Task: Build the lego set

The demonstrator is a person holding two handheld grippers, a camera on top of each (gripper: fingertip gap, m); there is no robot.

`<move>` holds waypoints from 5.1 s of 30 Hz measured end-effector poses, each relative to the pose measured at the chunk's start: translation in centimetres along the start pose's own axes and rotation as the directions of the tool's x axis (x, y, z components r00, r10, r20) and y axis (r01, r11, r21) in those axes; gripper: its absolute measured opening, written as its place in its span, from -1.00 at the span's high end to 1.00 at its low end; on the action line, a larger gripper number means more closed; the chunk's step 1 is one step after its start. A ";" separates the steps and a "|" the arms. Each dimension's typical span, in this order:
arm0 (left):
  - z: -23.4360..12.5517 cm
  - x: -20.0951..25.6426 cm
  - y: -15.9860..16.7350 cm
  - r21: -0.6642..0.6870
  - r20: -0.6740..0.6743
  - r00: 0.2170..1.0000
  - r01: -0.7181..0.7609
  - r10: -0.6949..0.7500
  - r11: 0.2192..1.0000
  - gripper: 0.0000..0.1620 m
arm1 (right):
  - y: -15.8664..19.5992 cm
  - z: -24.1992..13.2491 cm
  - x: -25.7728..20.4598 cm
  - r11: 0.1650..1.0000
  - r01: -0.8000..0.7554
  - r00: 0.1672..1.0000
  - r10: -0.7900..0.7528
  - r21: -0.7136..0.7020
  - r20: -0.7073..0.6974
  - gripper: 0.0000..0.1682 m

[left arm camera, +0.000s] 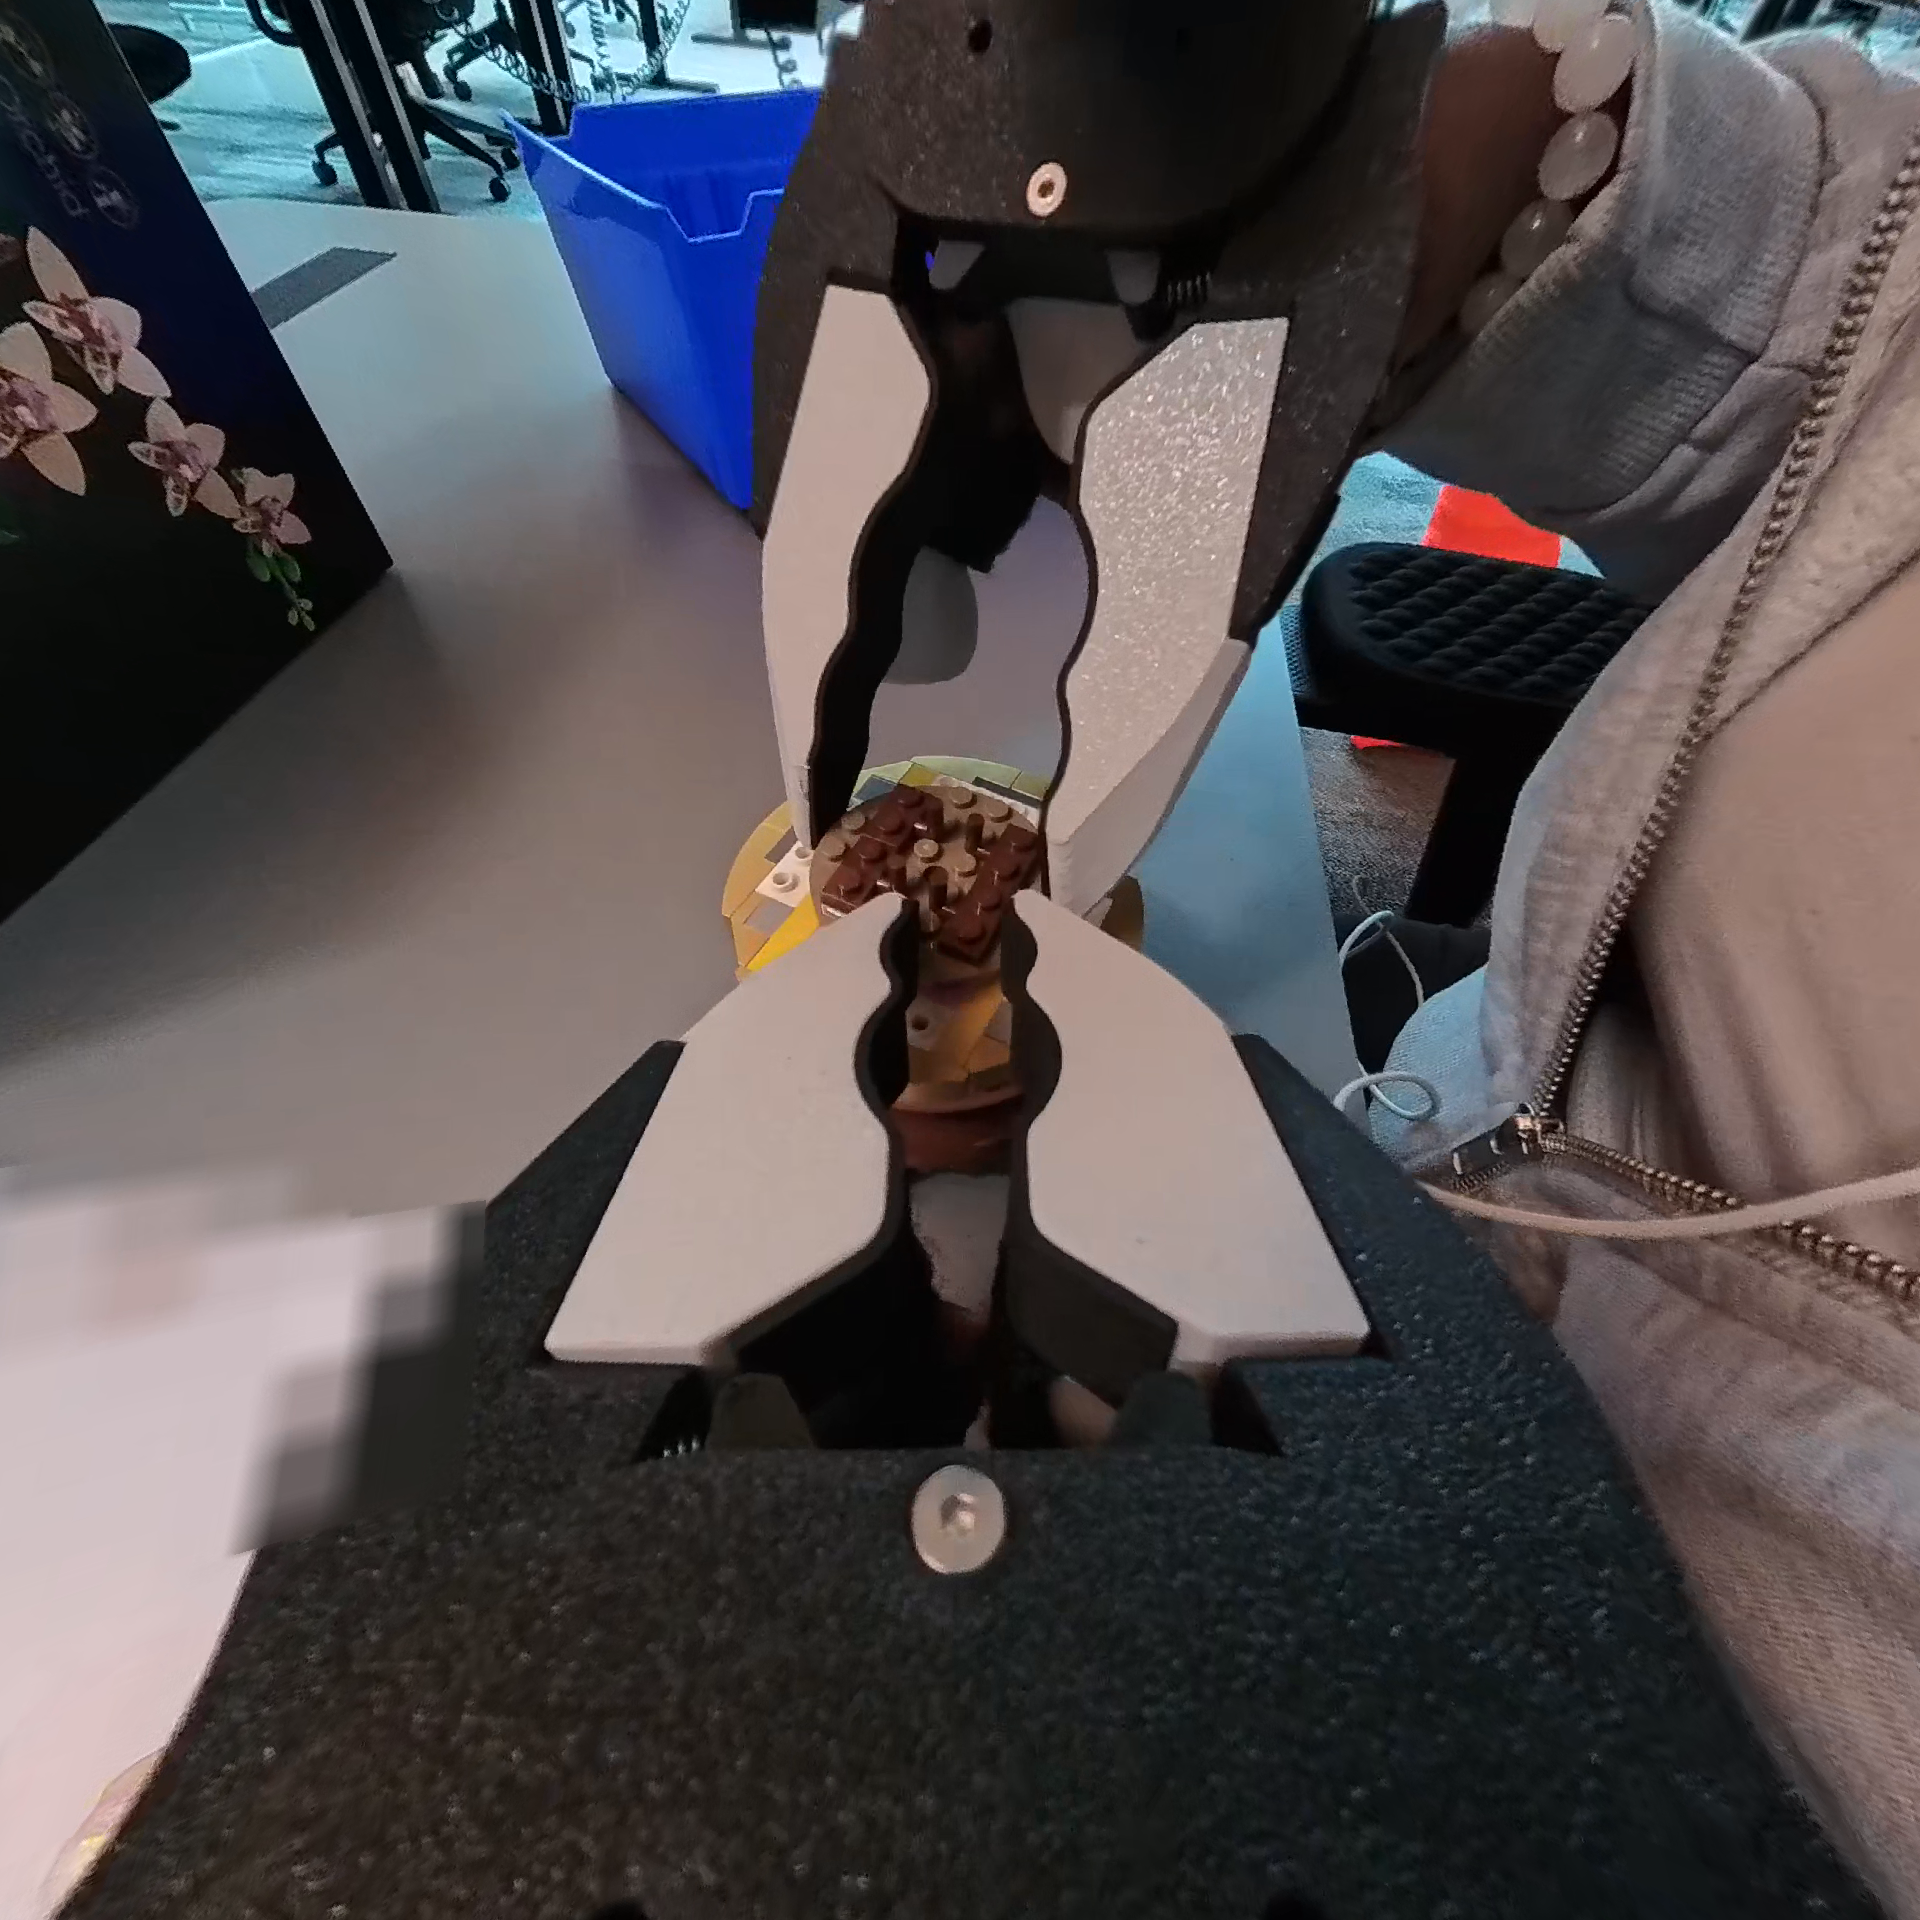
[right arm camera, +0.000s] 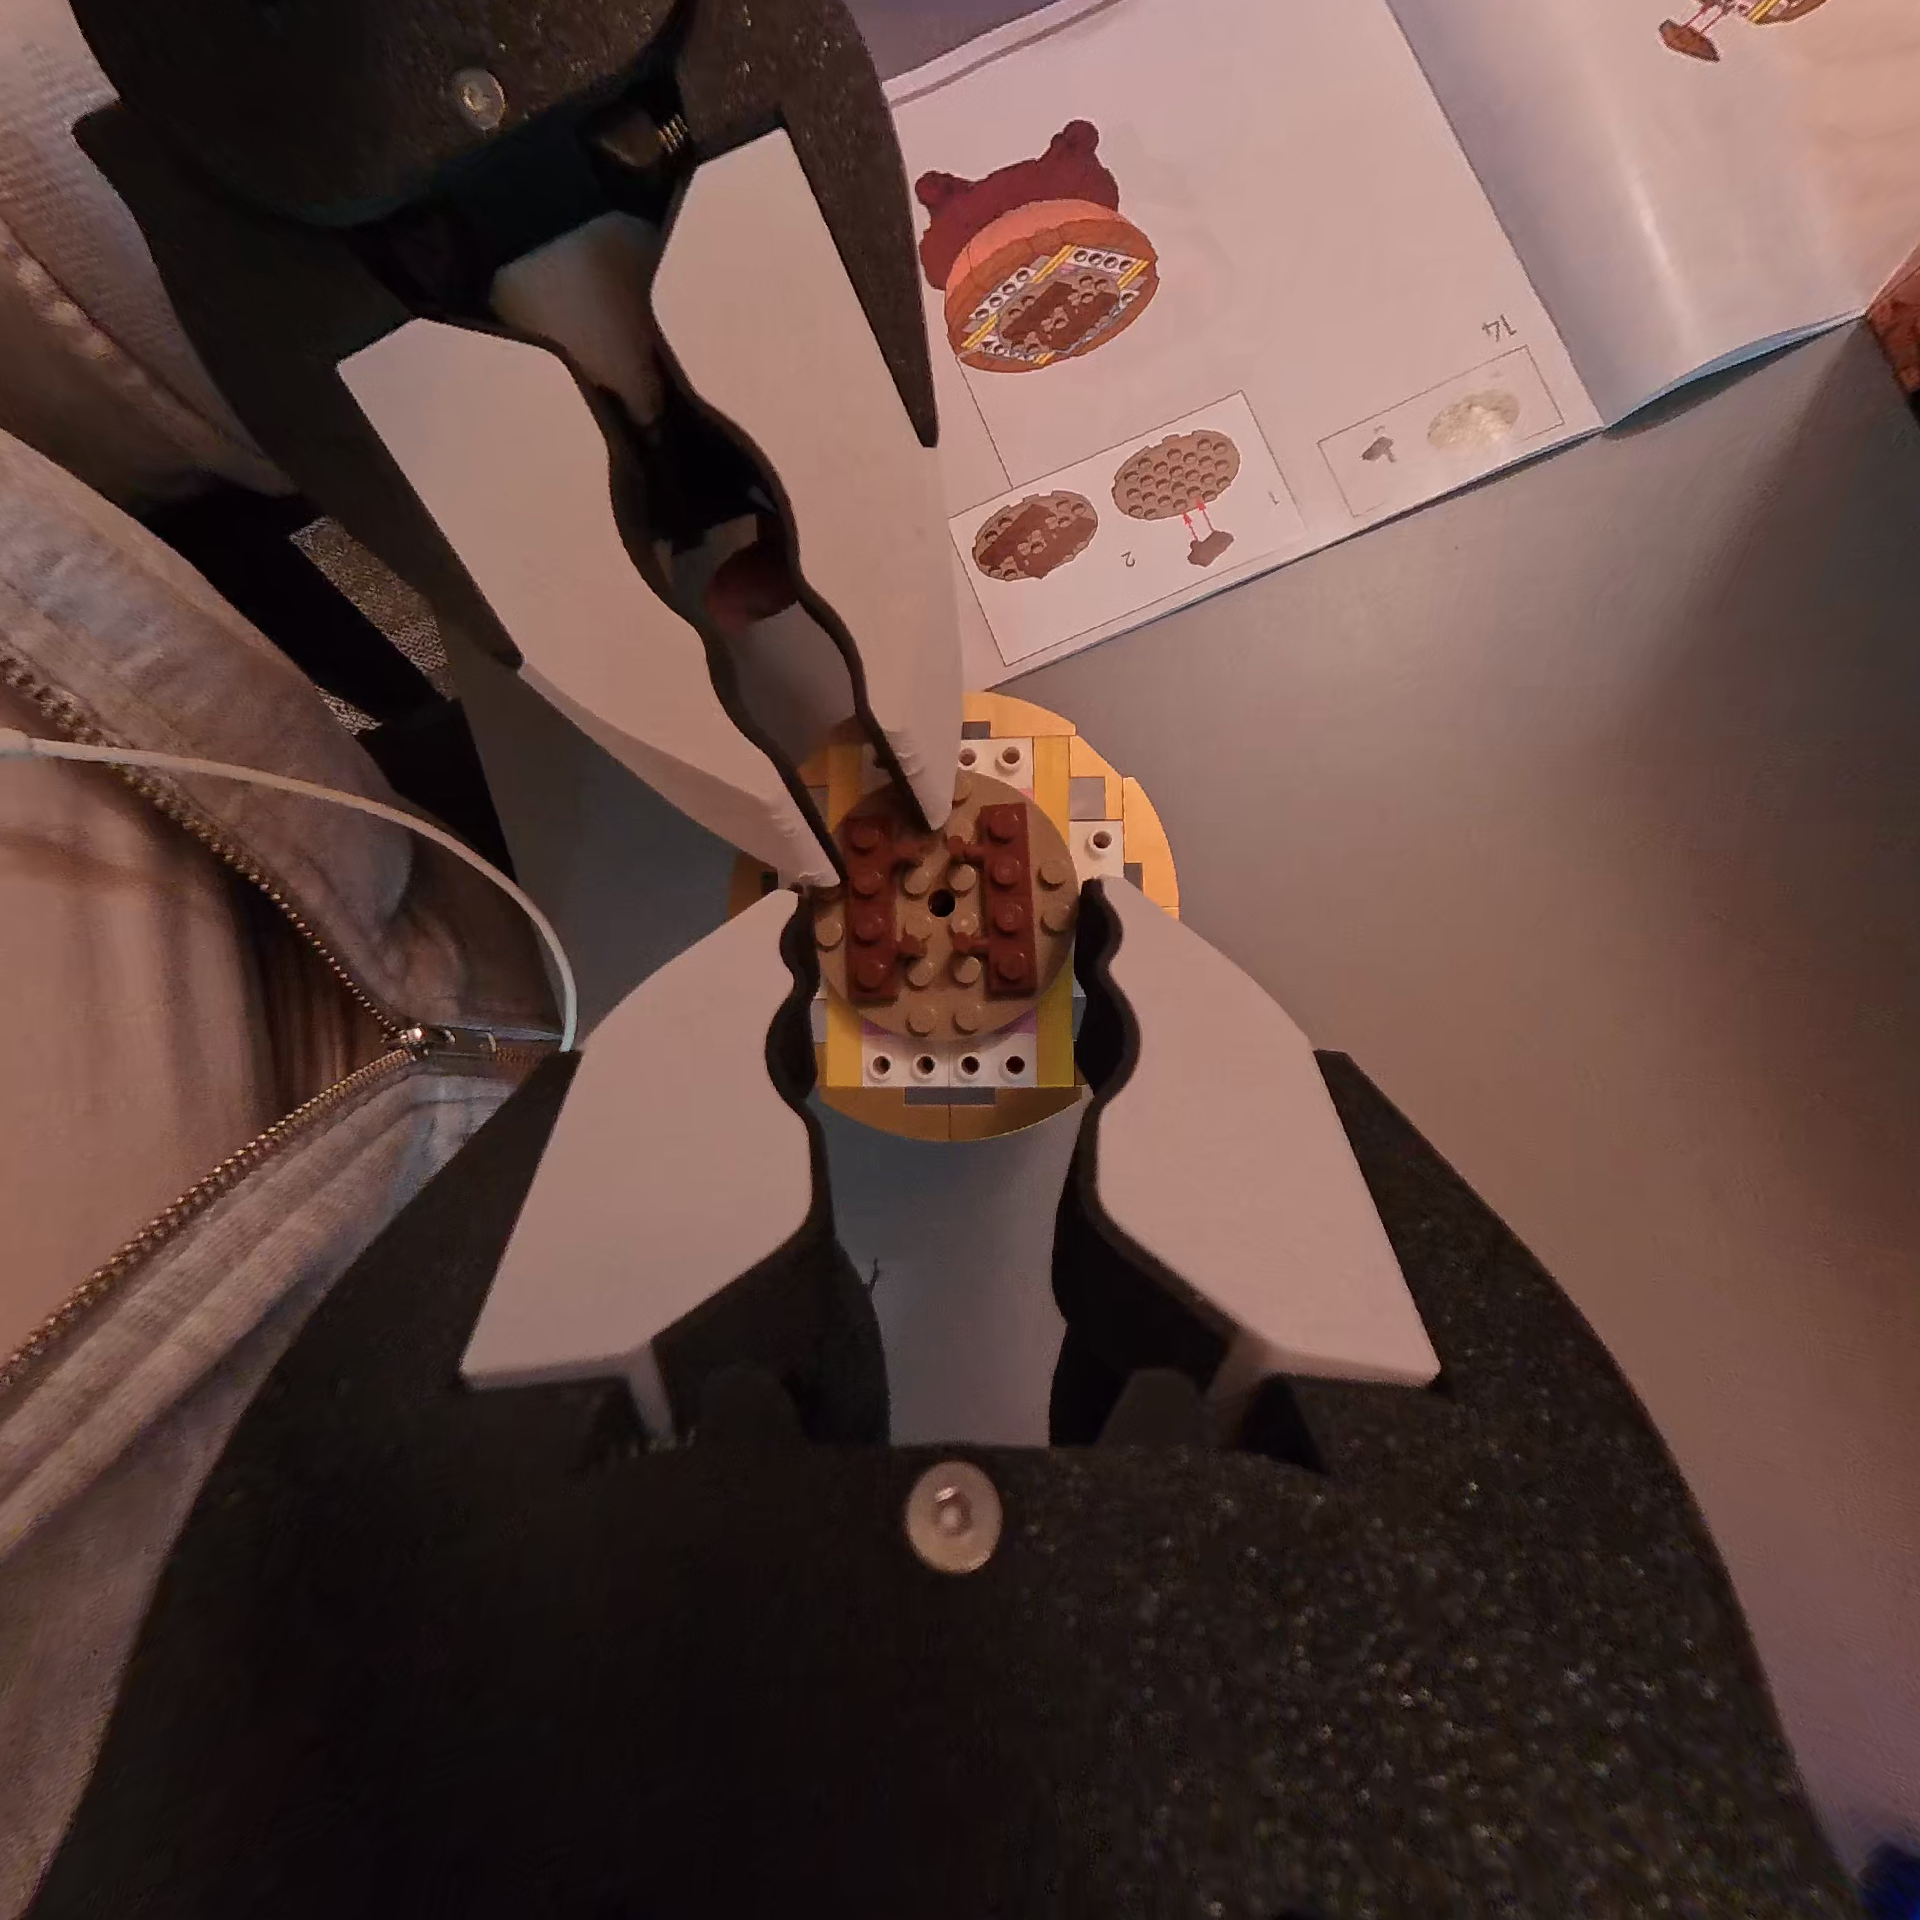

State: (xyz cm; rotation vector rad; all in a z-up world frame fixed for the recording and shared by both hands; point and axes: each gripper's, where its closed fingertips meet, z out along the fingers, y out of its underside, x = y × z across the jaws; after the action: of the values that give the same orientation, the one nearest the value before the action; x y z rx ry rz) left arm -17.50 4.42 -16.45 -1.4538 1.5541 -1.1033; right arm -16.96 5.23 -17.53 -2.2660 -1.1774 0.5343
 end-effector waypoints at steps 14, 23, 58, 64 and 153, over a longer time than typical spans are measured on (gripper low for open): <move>0.0 0.1 0.2 -0.066 -0.033 0.999 -0.005 0.003 0.998 0.84 | 0.0 0.0 0.0 1.000 0.015 1.000 -0.015 0.023 -0.003 0.43; 0.0 0.1 0.3 -0.128 -0.037 0.997 -0.072 0.068 0.989 0.84 | -0.3 -1.5 0.1 0.994 0.092 0.996 -0.091 0.062 -0.018 0.47; -0.3 0.3 0.4 -0.206 -0.171 0.985 -0.020 -0.016 0.978 0.92 | 0.8 -1.0 0.0 0.966 0.066 0.996 -0.080 -0.251 -0.048 0.62; -0.3 0.3 0.4 -0.210 -0.173 0.984 0.014 -0.052 0.977 0.93 | 0.8 -0.9 -0.2 0.960 0.068 0.995 -0.083 -0.270 -0.045 0.62; -0.8 -0.5 0.0 -0.271 -0.229 0.973 -0.076 0.013 0.960 0.63 | 0.3 -1.7 -0.1 0.995 -0.062 0.997 0.059 -0.072 -0.041 0.57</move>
State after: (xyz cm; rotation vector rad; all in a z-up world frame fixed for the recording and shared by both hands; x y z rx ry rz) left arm -18.17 5.04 -16.24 -1.5062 1.9582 -1.0852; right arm -15.89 4.53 -16.31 -2.3703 -1.1293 0.4749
